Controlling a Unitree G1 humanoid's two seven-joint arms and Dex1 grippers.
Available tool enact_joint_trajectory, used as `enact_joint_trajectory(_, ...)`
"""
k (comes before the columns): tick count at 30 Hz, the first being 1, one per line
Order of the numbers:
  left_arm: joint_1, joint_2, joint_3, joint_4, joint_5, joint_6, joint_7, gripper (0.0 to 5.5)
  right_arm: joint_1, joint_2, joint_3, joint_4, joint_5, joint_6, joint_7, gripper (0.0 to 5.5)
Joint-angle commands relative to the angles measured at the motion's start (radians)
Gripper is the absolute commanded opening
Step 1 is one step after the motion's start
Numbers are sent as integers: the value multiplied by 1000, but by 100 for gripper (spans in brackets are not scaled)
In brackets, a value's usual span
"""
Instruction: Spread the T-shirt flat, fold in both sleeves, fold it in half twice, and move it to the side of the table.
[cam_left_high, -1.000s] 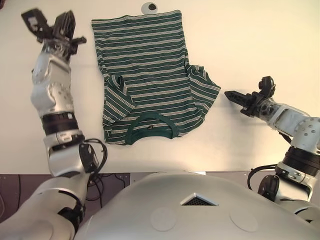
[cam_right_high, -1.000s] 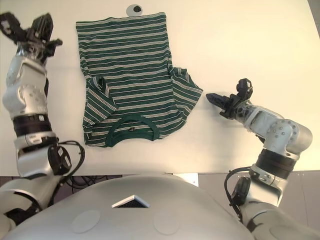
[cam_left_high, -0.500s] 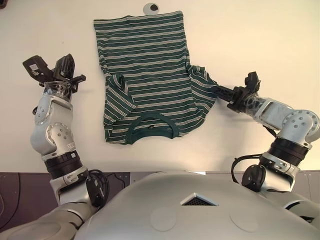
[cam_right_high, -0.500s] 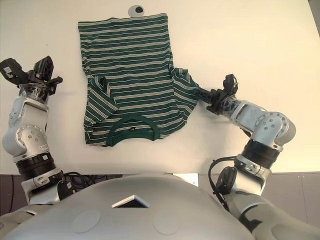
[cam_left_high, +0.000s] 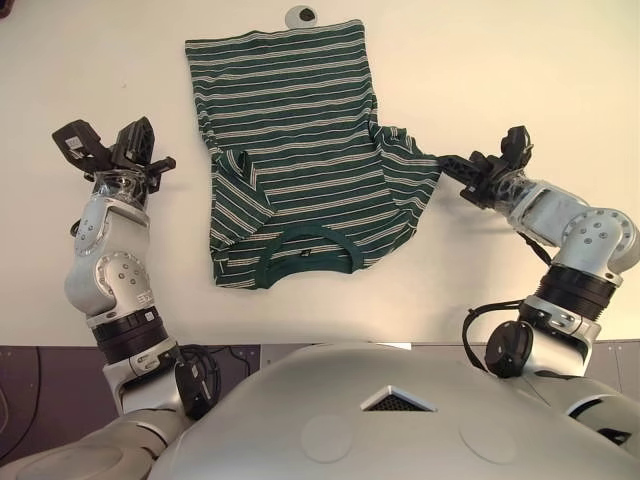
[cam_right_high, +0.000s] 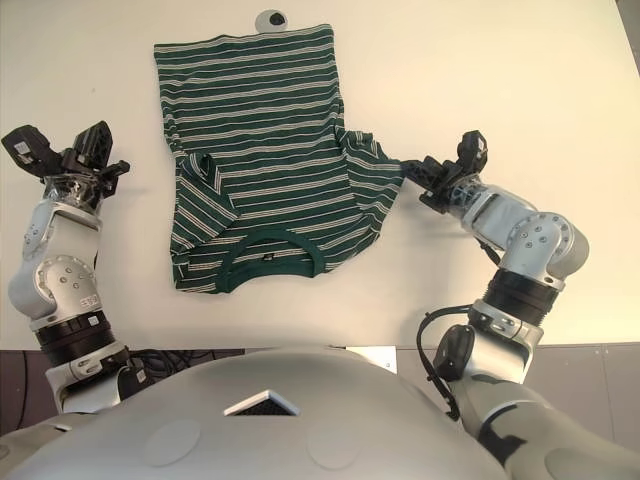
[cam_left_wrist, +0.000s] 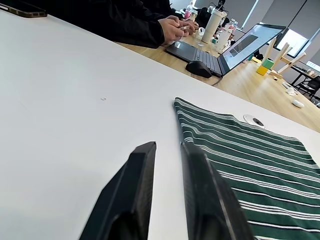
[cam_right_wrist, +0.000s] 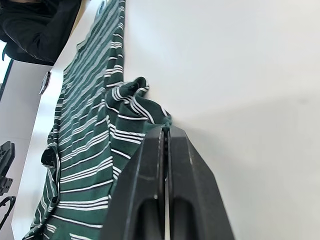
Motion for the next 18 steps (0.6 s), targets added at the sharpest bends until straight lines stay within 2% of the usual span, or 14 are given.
enact_joint_trajectory(1, 2, -8, 6, -14, 0, 0, 12, 88, -63, -73, -33, 54, -35, -75, -18, 3)
enact_joint_trajectory(6, 12, -14, -3, -28, 8, -5, 16, 88, -99, -126, -2, 29, -28, -146, 39, 3)
enact_joint_trajectory(13, 16, -17, -13, -49, 19, -6, 18, 88, 17, -202, 279, -140, -115, -238, 175, 3)
enact_joint_trajectory(18, 7, -17, -24, -52, 31, -4, 14, 88, 53, -236, 436, -265, -188, -358, 243, 3)
